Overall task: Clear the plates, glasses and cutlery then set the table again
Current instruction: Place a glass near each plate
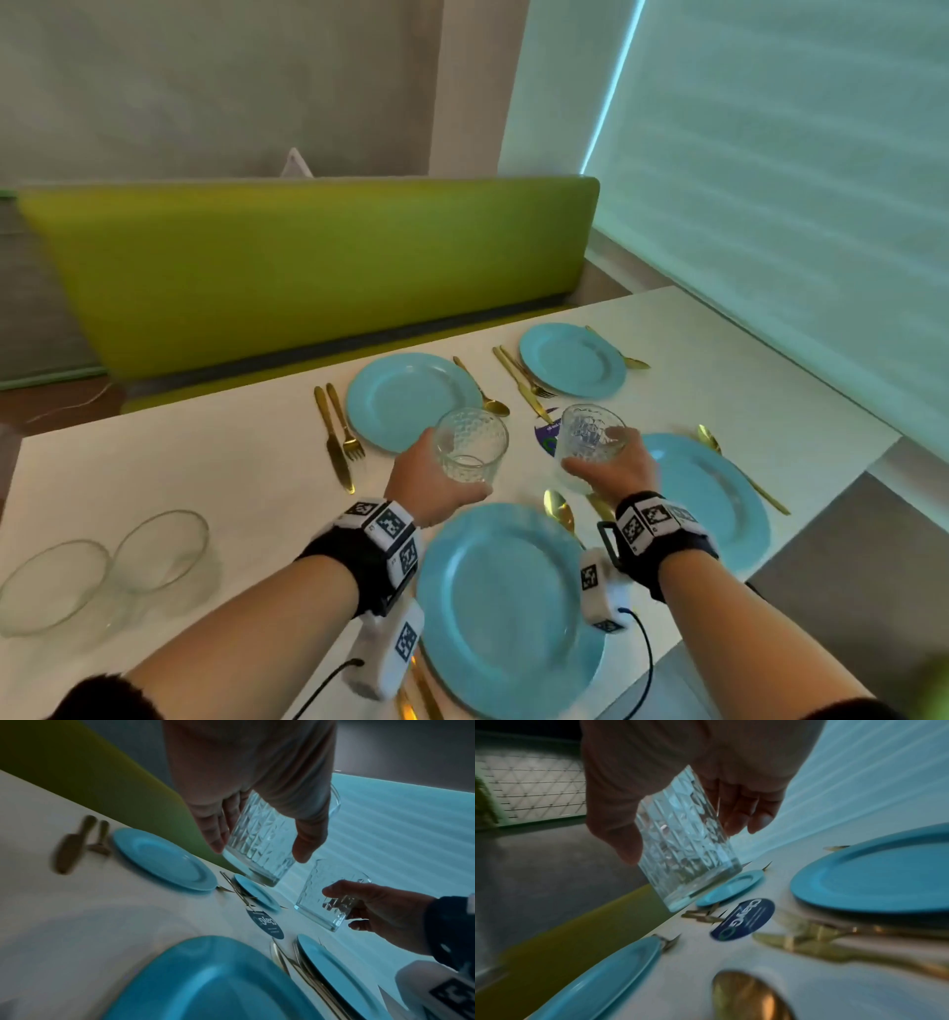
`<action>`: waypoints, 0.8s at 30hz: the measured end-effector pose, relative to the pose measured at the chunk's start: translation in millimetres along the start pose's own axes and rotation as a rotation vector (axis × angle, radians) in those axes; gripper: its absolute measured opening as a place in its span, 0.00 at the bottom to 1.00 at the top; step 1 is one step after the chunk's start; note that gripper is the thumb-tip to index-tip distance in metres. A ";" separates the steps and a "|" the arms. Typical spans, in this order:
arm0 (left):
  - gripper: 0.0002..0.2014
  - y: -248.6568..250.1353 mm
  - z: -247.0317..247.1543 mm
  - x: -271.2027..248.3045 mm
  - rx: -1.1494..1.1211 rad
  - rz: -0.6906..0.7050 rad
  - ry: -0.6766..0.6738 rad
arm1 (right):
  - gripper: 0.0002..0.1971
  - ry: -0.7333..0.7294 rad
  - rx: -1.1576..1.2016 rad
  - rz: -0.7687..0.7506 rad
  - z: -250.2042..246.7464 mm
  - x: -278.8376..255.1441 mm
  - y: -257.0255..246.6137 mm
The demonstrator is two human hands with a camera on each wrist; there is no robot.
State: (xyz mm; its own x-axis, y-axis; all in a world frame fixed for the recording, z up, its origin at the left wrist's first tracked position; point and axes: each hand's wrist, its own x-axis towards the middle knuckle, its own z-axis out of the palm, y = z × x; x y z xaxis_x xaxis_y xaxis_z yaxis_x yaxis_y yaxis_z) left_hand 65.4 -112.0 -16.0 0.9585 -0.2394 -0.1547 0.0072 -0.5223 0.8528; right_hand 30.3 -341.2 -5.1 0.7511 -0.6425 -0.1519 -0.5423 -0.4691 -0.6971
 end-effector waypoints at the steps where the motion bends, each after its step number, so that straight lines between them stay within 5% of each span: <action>1: 0.41 8.0 11.0 14.0 0.005 0.001 -0.012 | 0.36 0.011 0.002 0.021 -8.3 17.0 4.7; 14: 0.43 56.5 121.1 142.3 0.071 -0.072 -0.114 | 0.40 0.116 -0.001 0.236 -57.3 209.4 56.6; 24: 0.44 53.8 159.5 182.8 0.110 -0.133 -0.204 | 0.42 0.129 0.029 0.335 -44.7 279.1 76.1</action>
State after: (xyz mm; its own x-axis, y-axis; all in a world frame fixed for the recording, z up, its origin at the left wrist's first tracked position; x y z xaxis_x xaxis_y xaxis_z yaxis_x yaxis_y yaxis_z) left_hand 195.6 -314.4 -78.0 0.8737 -0.3170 -0.3690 0.0876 -0.6436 0.7603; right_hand 181.8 -583.3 -69.3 0.4782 -0.8300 -0.2870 -0.7384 -0.2031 -0.6431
